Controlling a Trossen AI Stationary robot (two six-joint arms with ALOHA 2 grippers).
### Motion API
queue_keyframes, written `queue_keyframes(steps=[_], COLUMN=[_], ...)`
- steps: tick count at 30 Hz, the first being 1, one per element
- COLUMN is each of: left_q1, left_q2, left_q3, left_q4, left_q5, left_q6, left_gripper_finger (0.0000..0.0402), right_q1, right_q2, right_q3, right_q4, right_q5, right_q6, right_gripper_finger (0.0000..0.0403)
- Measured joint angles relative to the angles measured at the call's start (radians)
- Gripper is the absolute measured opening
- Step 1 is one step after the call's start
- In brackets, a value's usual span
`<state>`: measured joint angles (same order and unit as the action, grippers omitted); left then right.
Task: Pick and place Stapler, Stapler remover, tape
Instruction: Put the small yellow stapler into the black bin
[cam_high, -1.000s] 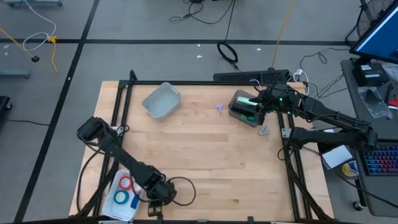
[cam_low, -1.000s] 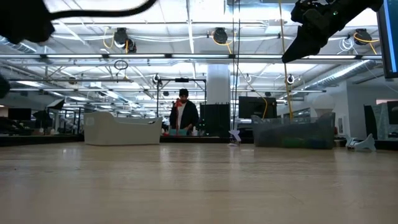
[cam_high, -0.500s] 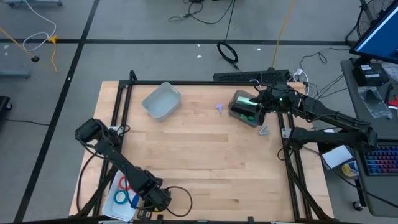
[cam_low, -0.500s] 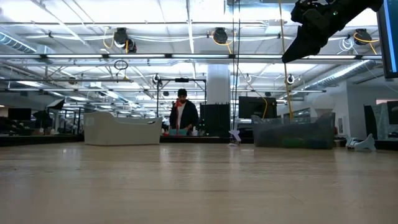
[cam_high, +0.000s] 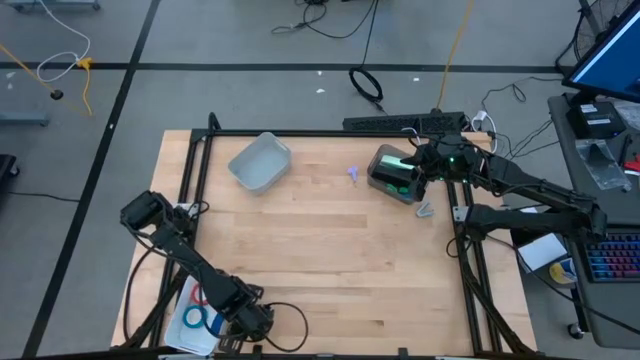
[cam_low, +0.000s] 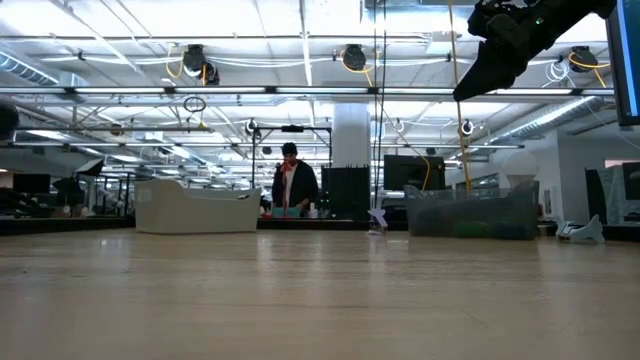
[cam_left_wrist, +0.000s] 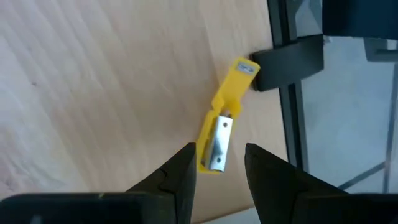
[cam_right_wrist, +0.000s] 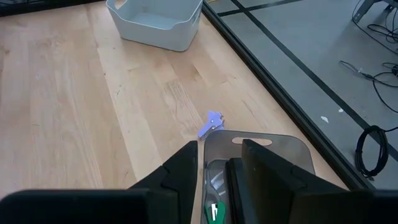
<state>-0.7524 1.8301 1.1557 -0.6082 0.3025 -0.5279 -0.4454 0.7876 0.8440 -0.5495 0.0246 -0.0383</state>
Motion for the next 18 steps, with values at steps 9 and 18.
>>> queue_keyframes(steps=[9,18], left_q1=[-0.001,-0.013], left_q2=[0.010,0.079], left_q3=[0.000,0.002], left_q4=[0.017,0.043], left_q5=[-0.005,0.018], left_q6=[0.026,0.029], left_gripper_finger=[0.0136,0.0136], right_q1=[0.000,0.000], right_q2=[0.000,0.000], right_q3=[0.000,0.000], right_q4=[0.000,0.000], right_q5=[0.000,0.000], right_q6=[0.000,0.000], right_gripper_finger=[0.0117,0.0121])
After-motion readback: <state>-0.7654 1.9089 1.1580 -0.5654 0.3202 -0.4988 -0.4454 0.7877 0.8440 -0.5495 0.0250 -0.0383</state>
